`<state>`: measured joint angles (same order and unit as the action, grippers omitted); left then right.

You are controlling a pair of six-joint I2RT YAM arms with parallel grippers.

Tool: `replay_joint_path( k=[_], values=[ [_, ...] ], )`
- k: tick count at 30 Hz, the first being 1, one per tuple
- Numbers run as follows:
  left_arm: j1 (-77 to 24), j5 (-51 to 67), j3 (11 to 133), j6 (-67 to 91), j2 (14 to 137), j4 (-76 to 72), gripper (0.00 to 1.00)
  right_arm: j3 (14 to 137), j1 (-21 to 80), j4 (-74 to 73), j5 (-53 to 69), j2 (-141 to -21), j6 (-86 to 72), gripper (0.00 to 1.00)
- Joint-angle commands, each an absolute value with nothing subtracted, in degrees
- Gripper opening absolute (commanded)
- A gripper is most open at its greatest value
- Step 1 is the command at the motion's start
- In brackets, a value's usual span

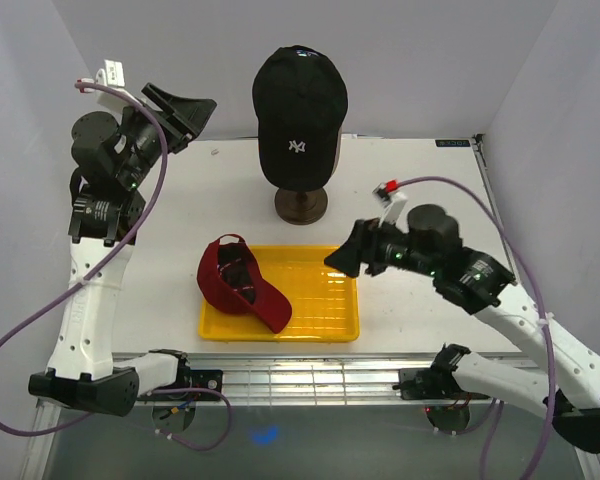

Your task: Stack the hats

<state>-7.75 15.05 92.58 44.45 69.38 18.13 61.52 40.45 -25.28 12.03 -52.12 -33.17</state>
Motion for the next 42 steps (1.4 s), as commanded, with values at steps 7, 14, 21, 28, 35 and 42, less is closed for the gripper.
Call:
replay_joint_path(
  k=[7,14,21,28,35,42],
  values=[
    [-7.73,13.01,91.23,43.42,64.78,26.63,0.62,67.66,72.14,-30.66,-20.54,-68.54,-34.10,0.73],
    [-7.73,12.65,92.63,42.80,63.90,28.39,0.61,75.05,77.69,-30.85,-22.41,-81.53,-31.73,0.68],
    [-7.73,13.01,96.23,42.98,65.21,29.35,0.61,84.46,79.45,-34.19,-20.40,-92.98,-28.48,0.64],
    [-7.73,13.45,98.35,43.24,66.09,29.71,0.62,90.52,79.54,-37.96,-19.78,-101.76,-25.32,0.63],
    [-7.65,13.88,98.00,43.07,66.18,29.27,0.61,94.04,79.19,-39.99,-19.07,-106.34,-22.85,0.55],
    [-7.73,13.80,97.56,42.89,65.92,29.00,0.62,93.78,78.31,-40.25,-16.62,-107.14,-21.01,0.45]
  ],
)
